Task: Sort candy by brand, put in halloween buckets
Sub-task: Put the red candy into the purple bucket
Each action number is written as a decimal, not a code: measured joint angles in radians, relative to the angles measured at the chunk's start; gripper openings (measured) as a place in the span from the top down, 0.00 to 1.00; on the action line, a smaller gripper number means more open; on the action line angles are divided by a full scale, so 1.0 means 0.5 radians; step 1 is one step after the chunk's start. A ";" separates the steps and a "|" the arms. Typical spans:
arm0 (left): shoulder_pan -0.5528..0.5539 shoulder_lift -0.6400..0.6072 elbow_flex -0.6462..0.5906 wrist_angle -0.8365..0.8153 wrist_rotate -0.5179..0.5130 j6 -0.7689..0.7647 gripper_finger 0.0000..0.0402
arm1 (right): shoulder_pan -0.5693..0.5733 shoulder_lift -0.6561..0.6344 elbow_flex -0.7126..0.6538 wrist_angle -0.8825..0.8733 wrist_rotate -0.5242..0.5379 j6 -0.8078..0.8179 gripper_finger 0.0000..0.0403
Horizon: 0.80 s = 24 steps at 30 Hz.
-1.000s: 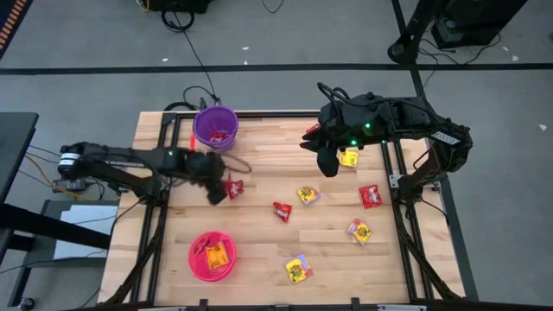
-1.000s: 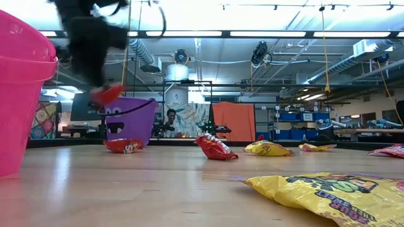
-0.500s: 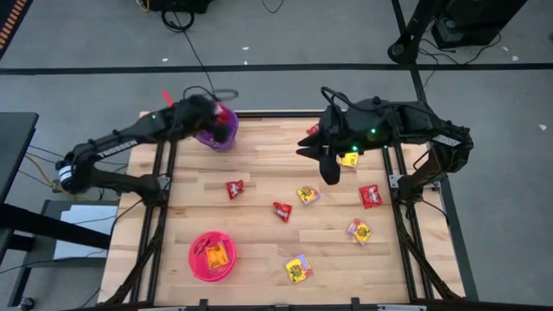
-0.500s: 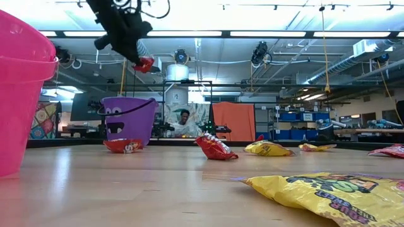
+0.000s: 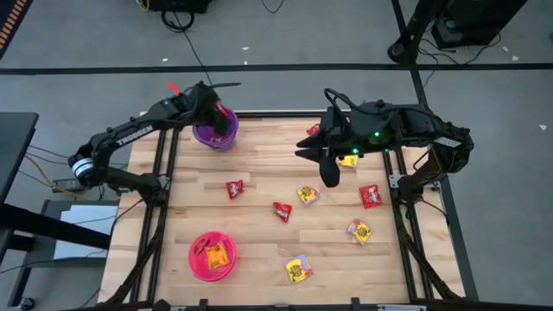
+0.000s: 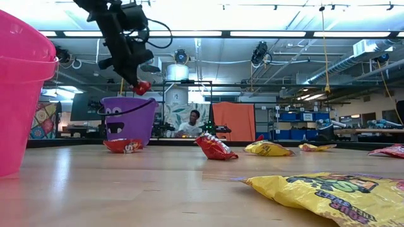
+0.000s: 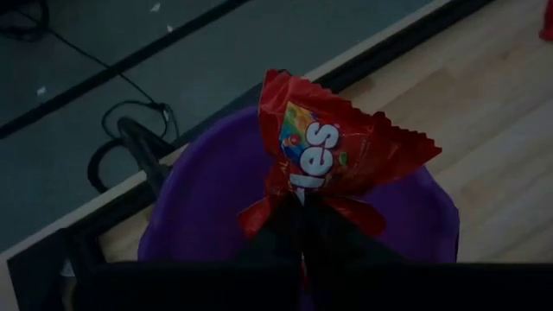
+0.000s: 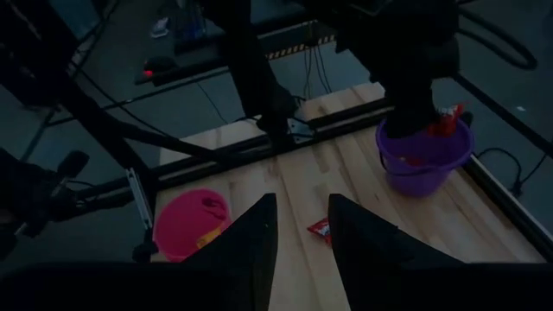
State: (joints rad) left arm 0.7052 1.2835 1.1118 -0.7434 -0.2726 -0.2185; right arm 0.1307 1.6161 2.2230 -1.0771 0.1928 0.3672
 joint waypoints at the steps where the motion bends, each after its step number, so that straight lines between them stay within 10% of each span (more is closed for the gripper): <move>1: 0.001 0.007 0.000 -0.002 0.009 -0.015 0.97 | 0.000 0.000 0.000 0.000 0.000 -0.001 0.71; 15: 0.004 -0.152 0.000 -0.096 0.068 0.061 0.65 | -0.011 0.000 0.000 -0.002 -0.008 -0.061 0.71; 24: -0.100 -0.401 0.215 0.082 0.749 -0.140 0.57 | -0.054 0.000 0.000 -0.002 -0.021 -0.270 0.71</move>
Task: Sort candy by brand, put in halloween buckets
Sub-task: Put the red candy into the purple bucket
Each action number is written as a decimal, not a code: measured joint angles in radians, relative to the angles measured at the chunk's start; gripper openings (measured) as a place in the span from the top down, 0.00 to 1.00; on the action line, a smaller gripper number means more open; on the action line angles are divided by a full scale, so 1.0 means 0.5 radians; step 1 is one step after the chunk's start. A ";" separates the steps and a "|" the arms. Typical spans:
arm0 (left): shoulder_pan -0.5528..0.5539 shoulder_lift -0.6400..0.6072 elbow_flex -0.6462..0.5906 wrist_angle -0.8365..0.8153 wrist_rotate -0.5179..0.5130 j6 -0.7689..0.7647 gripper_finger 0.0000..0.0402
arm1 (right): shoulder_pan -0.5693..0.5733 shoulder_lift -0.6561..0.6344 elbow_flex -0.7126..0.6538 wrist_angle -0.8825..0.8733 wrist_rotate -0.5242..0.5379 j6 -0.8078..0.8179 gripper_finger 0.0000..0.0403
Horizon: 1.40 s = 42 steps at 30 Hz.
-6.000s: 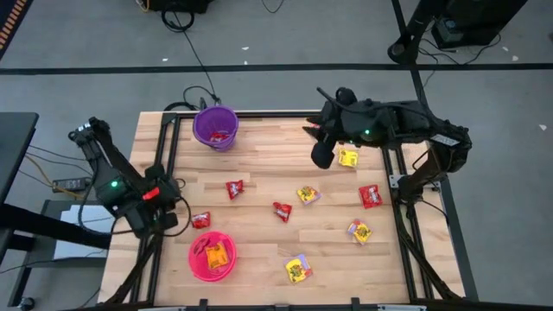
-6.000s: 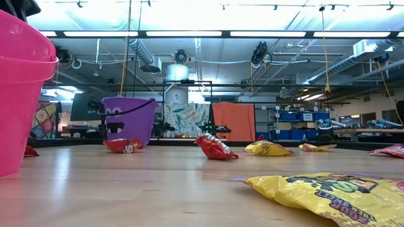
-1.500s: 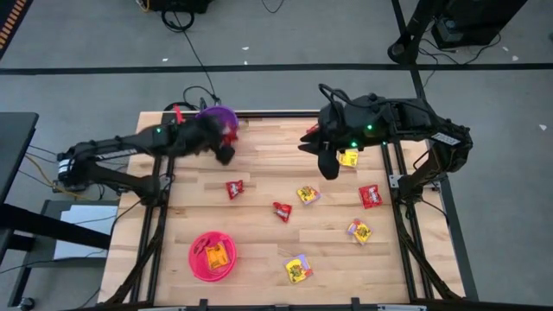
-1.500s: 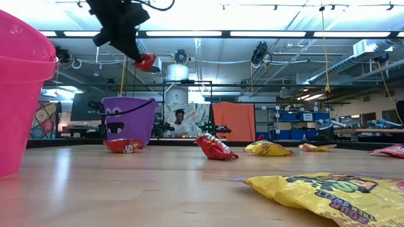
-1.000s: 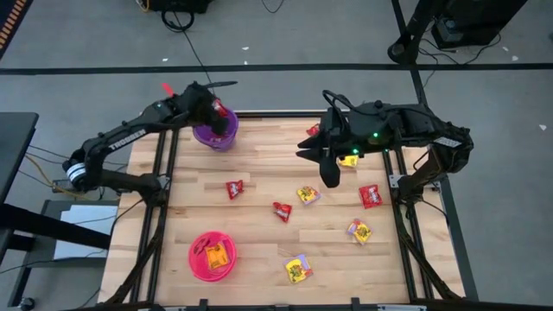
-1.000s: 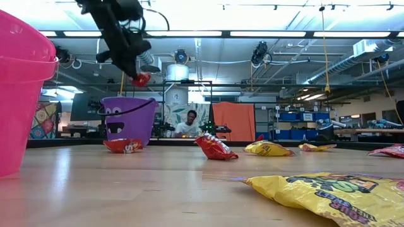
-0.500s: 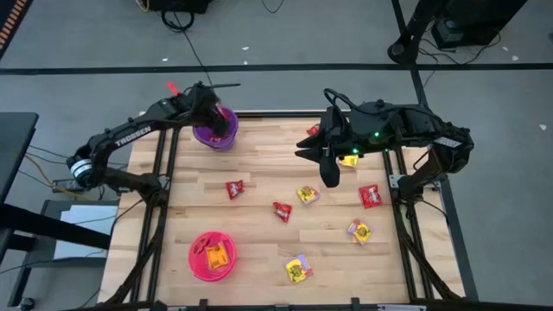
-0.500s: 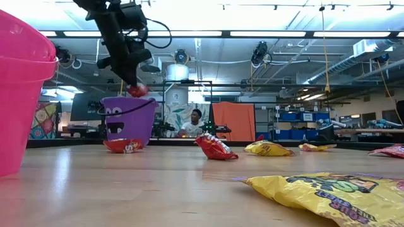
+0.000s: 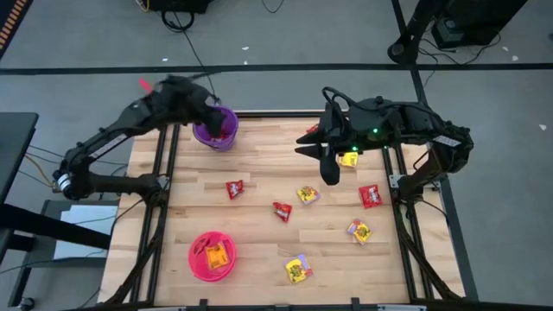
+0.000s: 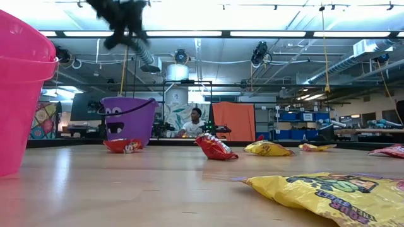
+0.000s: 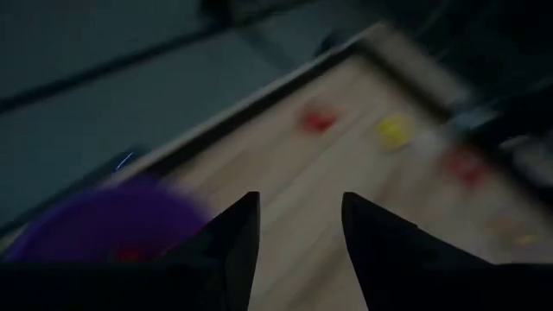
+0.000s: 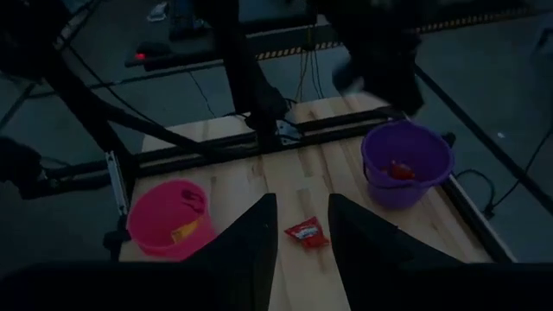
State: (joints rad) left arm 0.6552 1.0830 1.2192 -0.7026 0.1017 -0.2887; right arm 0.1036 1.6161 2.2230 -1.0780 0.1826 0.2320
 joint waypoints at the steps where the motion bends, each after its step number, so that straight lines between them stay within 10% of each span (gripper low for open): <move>1: -0.037 -0.023 0.054 0.040 0.015 -0.019 0.57 | -0.006 0.000 0.000 -0.001 -0.004 -0.033 0.71; 11: -0.523 -0.106 0.597 0.336 -0.222 -0.103 0.57 | -0.167 0.000 0.000 -0.001 -0.244 -0.222 0.71; 22: -1.042 -0.072 0.616 0.062 -0.319 0.108 0.57 | -0.244 0.000 0.000 0.046 -0.113 -0.052 0.71; 33: -1.187 -0.043 0.205 -0.641 -0.422 0.370 0.57 | -0.184 0.000 0.001 0.346 -0.063 0.213 0.71; 42: -1.187 -0.018 -0.382 -0.519 -0.325 0.335 0.57 | -0.182 0.000 0.001 0.420 -0.038 0.165 0.71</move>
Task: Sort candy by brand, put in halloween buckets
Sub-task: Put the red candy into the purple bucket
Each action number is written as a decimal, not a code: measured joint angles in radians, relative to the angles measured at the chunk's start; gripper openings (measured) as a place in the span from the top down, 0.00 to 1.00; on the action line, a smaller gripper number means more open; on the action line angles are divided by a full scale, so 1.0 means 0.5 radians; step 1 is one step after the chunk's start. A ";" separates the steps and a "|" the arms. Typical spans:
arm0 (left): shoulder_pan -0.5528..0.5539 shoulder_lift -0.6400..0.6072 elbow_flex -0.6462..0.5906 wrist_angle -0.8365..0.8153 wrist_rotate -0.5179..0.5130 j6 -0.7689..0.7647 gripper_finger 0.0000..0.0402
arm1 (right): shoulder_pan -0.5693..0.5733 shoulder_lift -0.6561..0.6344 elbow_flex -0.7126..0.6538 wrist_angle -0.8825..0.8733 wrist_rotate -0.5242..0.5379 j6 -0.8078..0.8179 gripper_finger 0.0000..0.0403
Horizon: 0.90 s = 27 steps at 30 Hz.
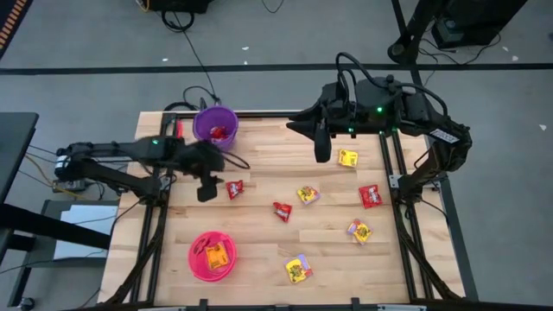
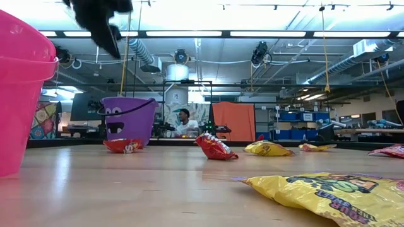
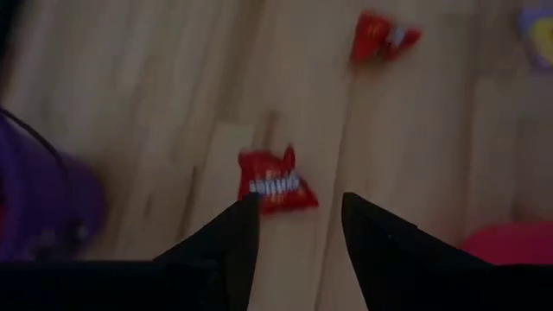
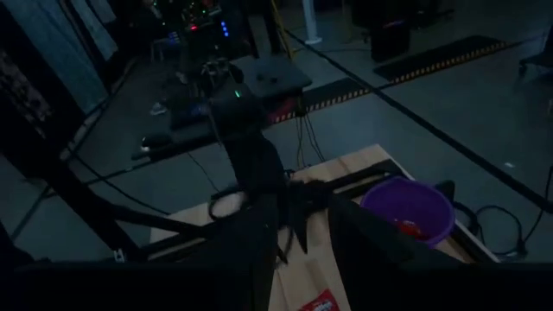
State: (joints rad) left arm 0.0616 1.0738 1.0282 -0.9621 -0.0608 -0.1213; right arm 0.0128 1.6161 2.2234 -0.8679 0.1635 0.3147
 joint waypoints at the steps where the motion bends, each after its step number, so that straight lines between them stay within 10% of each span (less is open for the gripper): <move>1: 0.000 0.001 -0.067 0.020 0.002 -0.021 0.57 | 0.000 0.000 0.000 0.000 -0.001 -0.002 0.71; 27: 0.060 0.706 -0.481 0.746 0.042 -0.132 0.57 | 0.000 -0.001 0.000 0.003 -0.159 -0.011 0.71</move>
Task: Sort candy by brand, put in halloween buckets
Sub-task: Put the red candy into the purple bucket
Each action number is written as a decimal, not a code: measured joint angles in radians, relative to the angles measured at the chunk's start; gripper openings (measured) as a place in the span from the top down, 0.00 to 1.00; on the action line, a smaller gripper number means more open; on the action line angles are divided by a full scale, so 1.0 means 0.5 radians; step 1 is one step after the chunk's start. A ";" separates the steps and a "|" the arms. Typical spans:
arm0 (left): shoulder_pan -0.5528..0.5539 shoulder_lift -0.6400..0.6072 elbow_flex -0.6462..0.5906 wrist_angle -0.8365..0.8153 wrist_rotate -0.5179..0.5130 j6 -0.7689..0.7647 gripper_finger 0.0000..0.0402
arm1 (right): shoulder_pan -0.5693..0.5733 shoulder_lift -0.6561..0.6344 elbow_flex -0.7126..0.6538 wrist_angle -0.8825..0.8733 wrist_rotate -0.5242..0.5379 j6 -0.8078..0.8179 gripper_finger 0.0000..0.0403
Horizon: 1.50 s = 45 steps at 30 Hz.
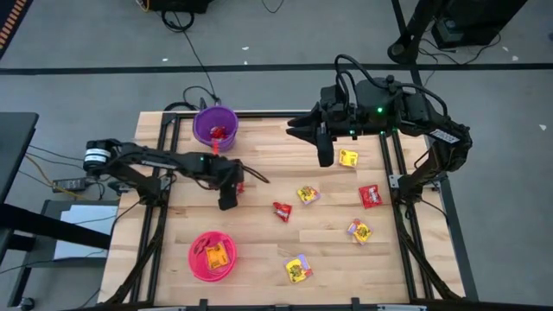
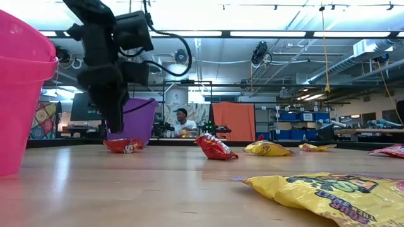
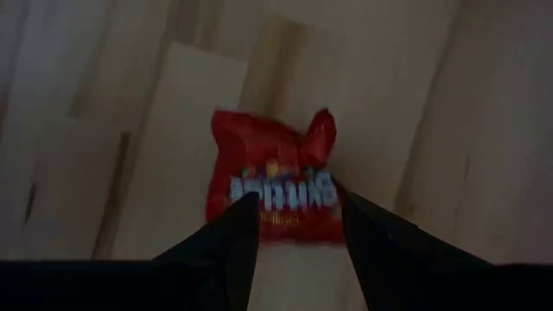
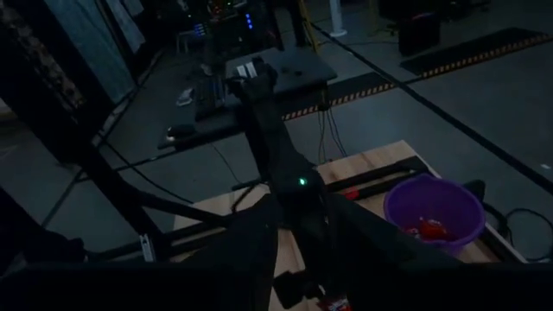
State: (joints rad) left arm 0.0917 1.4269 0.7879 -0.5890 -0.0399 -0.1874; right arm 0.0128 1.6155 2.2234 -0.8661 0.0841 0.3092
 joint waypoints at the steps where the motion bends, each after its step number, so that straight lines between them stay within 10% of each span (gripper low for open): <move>1: 0.000 0.022 0.001 0.018 0.000 0.004 0.57 | 0.000 -0.003 0.000 0.001 -0.002 -0.004 0.71; 17: 0.001 0.224 0.064 -0.007 0.078 0.019 0.68 | 0.000 -0.106 0.000 0.056 0.000 -0.034 0.71; 24: 0.003 0.048 0.531 -0.423 -0.016 0.209 0.97 | -0.006 -0.123 0.000 0.056 0.005 -0.083 0.71; 36: 0.292 -0.061 1.500 -1.112 -0.778 0.460 0.99 | 0.042 -0.124 0.000 0.017 0.002 -0.102 0.71; 41: 0.543 -0.059 1.592 -1.264 -0.713 0.462 0.99 | 0.114 -0.128 0.000 0.003 0.009 -0.101 0.71; 45: 0.681 -0.057 1.592 -1.309 -0.220 0.428 0.99 | 0.168 -0.150 0.000 0.006 0.052 -0.101 0.71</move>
State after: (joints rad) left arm 0.4322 1.3983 1.5841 -1.2433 -0.1498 0.0264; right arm 0.0968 1.5404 2.2234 -0.8631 0.1100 0.2588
